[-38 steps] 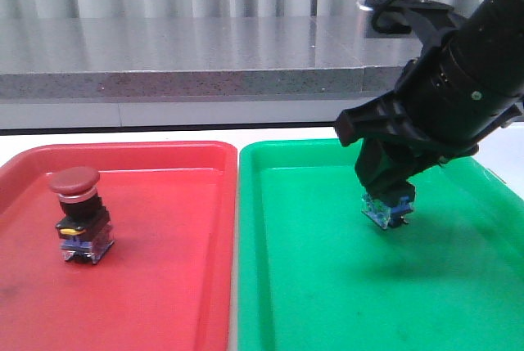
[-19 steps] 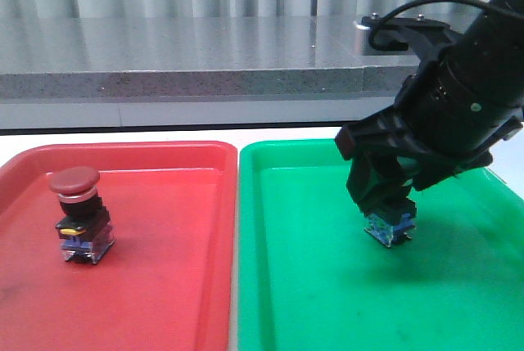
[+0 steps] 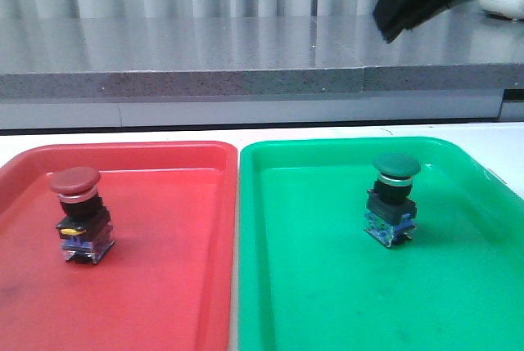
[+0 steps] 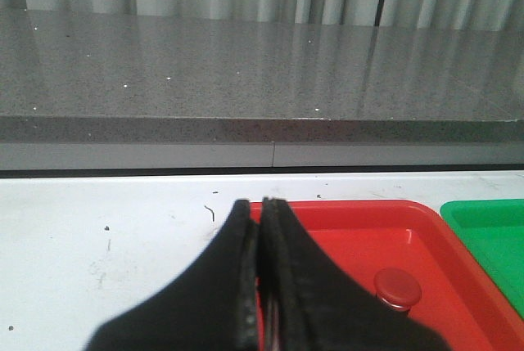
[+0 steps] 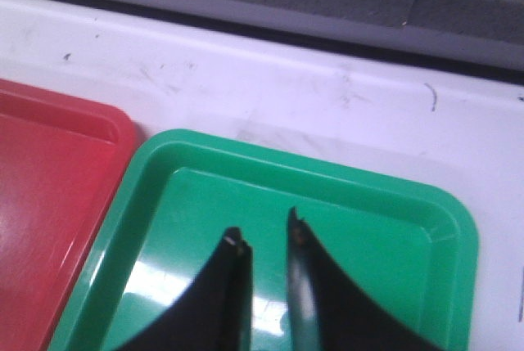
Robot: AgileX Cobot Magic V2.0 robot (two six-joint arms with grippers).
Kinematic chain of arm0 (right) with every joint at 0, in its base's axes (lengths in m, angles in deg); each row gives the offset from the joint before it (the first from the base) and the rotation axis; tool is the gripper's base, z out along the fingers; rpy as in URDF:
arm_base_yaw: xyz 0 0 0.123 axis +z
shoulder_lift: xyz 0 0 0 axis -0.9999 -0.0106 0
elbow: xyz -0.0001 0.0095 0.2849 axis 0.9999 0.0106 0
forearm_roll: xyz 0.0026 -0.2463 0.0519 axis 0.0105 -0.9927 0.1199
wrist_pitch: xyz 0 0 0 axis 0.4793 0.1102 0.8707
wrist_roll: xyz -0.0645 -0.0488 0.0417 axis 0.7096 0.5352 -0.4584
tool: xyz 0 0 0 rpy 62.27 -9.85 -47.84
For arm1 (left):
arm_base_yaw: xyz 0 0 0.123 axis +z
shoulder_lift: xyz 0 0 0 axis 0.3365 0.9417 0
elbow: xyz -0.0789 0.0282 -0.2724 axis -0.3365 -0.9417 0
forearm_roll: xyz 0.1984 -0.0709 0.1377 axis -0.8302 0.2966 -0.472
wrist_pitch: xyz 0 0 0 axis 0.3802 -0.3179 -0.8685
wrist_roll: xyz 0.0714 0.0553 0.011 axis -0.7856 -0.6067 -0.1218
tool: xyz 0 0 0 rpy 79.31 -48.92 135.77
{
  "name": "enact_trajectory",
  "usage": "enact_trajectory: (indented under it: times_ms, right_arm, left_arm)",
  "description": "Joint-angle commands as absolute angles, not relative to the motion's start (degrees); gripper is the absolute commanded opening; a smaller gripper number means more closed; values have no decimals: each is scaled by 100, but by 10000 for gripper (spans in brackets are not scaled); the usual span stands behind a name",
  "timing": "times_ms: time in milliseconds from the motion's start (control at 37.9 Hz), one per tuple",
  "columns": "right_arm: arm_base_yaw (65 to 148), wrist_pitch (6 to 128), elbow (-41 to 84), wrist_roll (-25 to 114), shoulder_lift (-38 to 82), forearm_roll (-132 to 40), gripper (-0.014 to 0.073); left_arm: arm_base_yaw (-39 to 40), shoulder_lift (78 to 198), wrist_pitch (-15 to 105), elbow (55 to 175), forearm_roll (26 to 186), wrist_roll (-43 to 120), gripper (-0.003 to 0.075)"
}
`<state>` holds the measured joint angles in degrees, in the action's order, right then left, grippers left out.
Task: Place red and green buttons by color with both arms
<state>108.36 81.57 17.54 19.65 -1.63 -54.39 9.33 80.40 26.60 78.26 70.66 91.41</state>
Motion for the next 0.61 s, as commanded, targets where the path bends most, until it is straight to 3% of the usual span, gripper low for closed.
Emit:
enact_trajectory:
  times_ms: [0,237,580]
  right_arm:
    - [10604,8013,1505,1979,192,-5487,-57]
    - [9931,8194,1900,1985,879,-5530,-67]
    - [9866,7008,4691,1985,3543,-6293,-67]
  left_arm:
    - [943,7954,3077,7975,7092,9179,-20]
    - [943,7954,3077,7975,7092,9179,-20]
    - [943,7954,3077,7975,7092,9179,-20]
